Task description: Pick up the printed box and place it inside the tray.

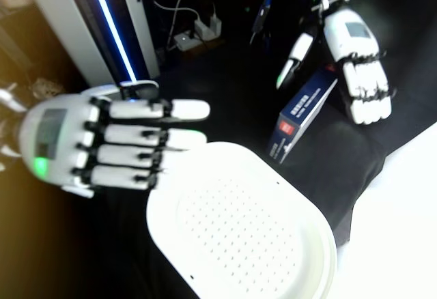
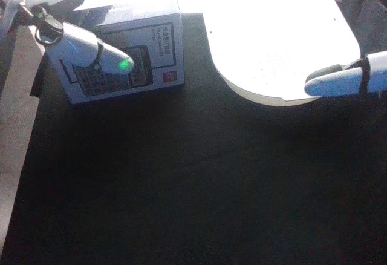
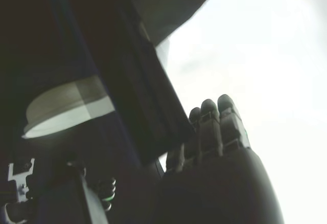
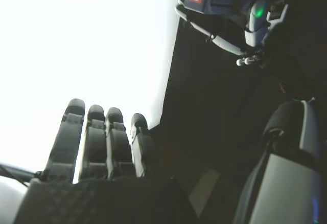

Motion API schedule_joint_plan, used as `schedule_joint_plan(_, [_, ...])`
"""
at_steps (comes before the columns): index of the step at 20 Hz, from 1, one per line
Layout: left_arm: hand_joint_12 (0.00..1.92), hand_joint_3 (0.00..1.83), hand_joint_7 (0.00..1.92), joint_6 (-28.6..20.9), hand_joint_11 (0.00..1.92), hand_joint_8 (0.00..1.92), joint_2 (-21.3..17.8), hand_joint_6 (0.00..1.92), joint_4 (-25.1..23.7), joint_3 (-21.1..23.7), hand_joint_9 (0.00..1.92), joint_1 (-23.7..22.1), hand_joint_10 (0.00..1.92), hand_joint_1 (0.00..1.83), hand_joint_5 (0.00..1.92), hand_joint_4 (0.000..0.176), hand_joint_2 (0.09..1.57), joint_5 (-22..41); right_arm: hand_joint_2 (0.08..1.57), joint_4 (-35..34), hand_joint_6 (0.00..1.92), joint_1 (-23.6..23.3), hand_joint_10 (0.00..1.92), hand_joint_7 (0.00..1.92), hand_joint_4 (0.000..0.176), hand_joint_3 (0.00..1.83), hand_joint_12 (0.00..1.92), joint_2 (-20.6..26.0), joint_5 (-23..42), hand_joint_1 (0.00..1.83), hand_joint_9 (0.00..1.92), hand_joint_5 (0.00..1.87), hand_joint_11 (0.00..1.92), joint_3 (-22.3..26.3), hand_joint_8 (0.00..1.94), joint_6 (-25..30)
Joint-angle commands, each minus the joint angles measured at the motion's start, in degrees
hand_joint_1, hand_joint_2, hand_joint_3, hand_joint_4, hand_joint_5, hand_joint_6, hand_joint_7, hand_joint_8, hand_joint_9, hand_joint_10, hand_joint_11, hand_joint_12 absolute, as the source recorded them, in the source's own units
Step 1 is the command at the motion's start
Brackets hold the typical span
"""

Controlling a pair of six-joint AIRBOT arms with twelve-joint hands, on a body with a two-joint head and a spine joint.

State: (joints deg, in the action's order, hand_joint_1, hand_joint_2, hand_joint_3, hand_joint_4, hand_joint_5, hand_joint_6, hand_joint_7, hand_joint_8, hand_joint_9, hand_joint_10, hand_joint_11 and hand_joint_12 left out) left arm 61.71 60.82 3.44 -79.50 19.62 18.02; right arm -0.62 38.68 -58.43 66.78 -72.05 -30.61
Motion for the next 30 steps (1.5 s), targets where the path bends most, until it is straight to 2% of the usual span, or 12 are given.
schedule_joint_plan(1, [0.24,0.0,0.11,-0.14,0.0,0.0,0.07,0.0,0.32,-0.79,0.12,-0.77,0.0,0.6,0.0,0.067,0.77,4.52,0.54,-1.61,0.0,-1.03,0.0,0.04,0.045,0.02,0.4,0.39,6.62,0.62,0.02,0.0,0.0,-0.2,0.0,0.23])
schedule_joint_plan(3, [0.28,0.0,0.13,-0.15,0.0,0.01,1.05,0.0,0.34,-1.99,0.15,-0.7,0.01,0.59,0.0,0.025,0.78,2.91,0.55,-1.35,0.0,-1.27,0.0,0.04,0.045,0.01,0.37,0.35,6.62,0.62,0.02,0.0,0.0,-0.17,0.0,0.24])
schedule_joint_plan(7, [0.61,0.0,0.22,-0.15,0.12,0.0,1.69,0.0,1.85,-2.85,0.32,0.71,0.0,0.67,0.0,0.0,0.76,2.26,0.57,-1.29,0.0,-1.32,0.0,0.06,0.046,0.01,0.34,0.18,6.63,0.63,0.01,0.0,0.0,-0.11,0.0,0.3])
schedule_joint_plan(11, [1.04,0.0,0.8,-0.16,0.49,0.05,1.8,0.03,2.39,-2.67,0.89,1.58,0.09,1.03,0.54,0.0,0.9,3.39,0.55,-1.29,0.0,-1.31,0.0,0.07,0.056,0.0,0.4,0.16,6.63,0.64,0.02,0.0,0.0,-0.08,0.0,0.42])
schedule_joint_plan(12, [1.15,0.01,1.06,-0.15,0.74,0.61,1.79,0.06,2.38,-2.42,1.1,1.75,0.14,1.3,0.85,0.0,1.0,4.15,0.56,-1.29,0.0,-1.31,0.0,0.07,0.074,0.0,0.36,0.16,6.63,0.65,0.01,0.0,0.0,-0.08,0.0,0.42])
schedule_joint_plan(13, [1.12,0.0,1.19,-0.15,0.96,0.68,1.78,0.67,2.39,-2.33,1.27,1.81,0.2,1.28,0.97,0.0,1.05,4.44,0.56,-1.3,0.0,-1.31,0.0,0.07,0.081,0.0,0.36,0.16,6.63,0.64,0.01,0.0,0.0,-0.09,0.0,0.42])
schedule_joint_plan(15, [0.99,0.0,1.29,-0.14,1.23,0.6,1.59,0.73,2.33,-1.52,1.49,2.06,0.19,1.29,1.05,0.0,1.04,5.64,0.56,-1.3,0.0,-1.31,0.0,0.07,0.069,0.0,0.38,0.16,6.63,0.64,0.01,0.0,0.0,-0.1,0.0,0.42])
schedule_joint_plan(21, [1.29,0.0,1.18,-0.16,1.16,0.85,0.56,0.77,2.22,-1.91,1.53,-0.09,0.17,1.29,1.0,0.0,1.07,6.13,0.56,-1.3,0.0,-1.31,0.01,0.1,0.064,0.0,0.53,0.15,6.65,0.64,0.05,0.0,0.0,-0.07,0.0,0.44])
schedule_joint_plan(24, [1.48,0.0,1.1,-0.17,1.11,1.04,-2.16,0.78,3.78,0.45,1.32,-1.11,0.91,1.28,0.95,0.0,1.1,11.81,0.56,-1.3,0.0,-1.31,0.01,0.1,0.06,0.0,0.57,0.08,6.65,0.65,0.07,0.0,0.0,-0.09,0.0,0.44])
schedule_joint_plan(26, [1.55,0.0,1.18,-0.17,1.12,0.78,-4.28,0.94,4.03,2.46,1.28,-1.44,1.1,1.17,0.99,0.0,1.11,15.43,0.56,-1.31,0.0,-1.31,0.0,0.1,0.073,0.0,0.54,0.07,6.65,0.64,0.07,0.0,0.0,-0.1,0.0,0.44])
schedule_joint_plan(27, [1.61,0.0,1.06,-0.16,1.05,1.09,-5.19,0.91,3.86,3.32,1.19,-1.68,1.2,1.24,0.89,0.0,1.13,16.53,0.57,-1.31,0.0,-1.31,0.0,0.1,0.081,0.0,0.51,0.08,6.65,0.65,0.07,0.0,0.0,-0.09,0.0,0.44])
schedule_joint_plan(30, [1.4,0.0,1.13,-0.16,1.23,0.97,-7.38,0.87,2.26,6.1,1.4,-2.51,0.93,1.27,0.91,0.0,1.1,20.26,0.59,-1.35,0.0,-1.32,0.0,0.08,0.089,0.01,0.54,0.08,6.68,0.65,0.07,0.0,0.0,-0.19,0.0,0.45])
